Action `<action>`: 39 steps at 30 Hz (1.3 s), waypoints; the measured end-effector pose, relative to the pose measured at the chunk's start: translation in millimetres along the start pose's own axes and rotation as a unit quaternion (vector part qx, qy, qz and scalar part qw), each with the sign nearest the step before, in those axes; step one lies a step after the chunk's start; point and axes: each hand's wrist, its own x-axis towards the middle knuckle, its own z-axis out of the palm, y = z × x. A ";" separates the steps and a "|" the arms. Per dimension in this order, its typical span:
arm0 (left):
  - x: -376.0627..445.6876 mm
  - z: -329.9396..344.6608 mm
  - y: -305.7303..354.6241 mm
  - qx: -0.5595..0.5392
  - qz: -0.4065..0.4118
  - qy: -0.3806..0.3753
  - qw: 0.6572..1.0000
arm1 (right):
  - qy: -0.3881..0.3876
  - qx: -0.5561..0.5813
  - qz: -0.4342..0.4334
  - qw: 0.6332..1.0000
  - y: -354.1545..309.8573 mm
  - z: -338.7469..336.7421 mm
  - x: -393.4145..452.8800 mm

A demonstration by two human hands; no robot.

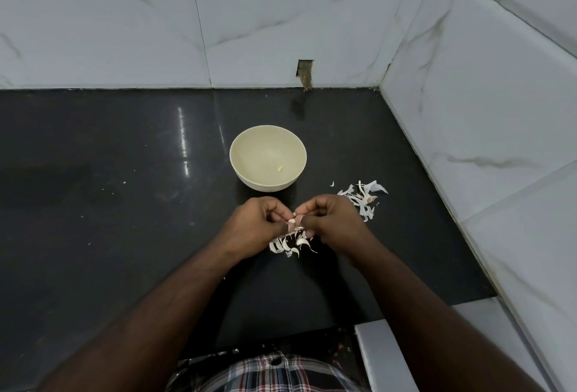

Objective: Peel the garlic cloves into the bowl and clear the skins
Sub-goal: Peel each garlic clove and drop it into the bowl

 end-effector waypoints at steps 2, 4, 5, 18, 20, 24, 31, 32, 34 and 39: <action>-0.2 0.0 -1.8 -0.031 -0.007 0.000 1.000 | -0.012 0.003 -0.005 1.000 0.0 -1.4 -2.4; -1.7 0.9 -0.8 -0.083 -0.011 -0.009 0.996 | -0.026 0.000 -0.027 0.999 2.1 -4.5 -4.3; -3.0 1.4 1.5 -0.118 -0.017 -0.013 0.993 | -0.032 0.001 -0.037 0.999 3.6 -5.4 -5.5; -6.5 10.4 15.2 -0.231 -0.028 -0.005 0.973 | 0.036 0.033 -0.064 0.997 3.6 5.6 -9.9; -5.7 13.1 16.0 -0.194 -0.015 0.006 0.981 | 0.067 -0.012 -0.066 0.995 5.9 7.8 -7.9; -3.7 12.1 15.5 -0.172 -0.014 0.022 0.985 | 0.085 -0.036 -0.064 0.994 7.6 4.0 -4.8; -6.3 9.1 13.6 -0.202 -0.048 0.025 0.978 | 0.022 -0.078 -0.065 0.995 9.8 7.0 -5.5; -6.9 9.4 13.8 -0.211 -0.048 0.023 0.976 | 0.023 -0.059 -0.068 0.996 8.9 5.9 -7.0; -7.4 9.4 13.9 -0.226 -0.050 0.023 0.972 | 0.025 -0.026 -0.084 0.996 8.3 2.7 -9.2; -8.3 9.8 16.3 -0.243 -0.047 0.031 0.968 | 0.034 -0.017 -0.112 0.993 4.9 3.4 -13.0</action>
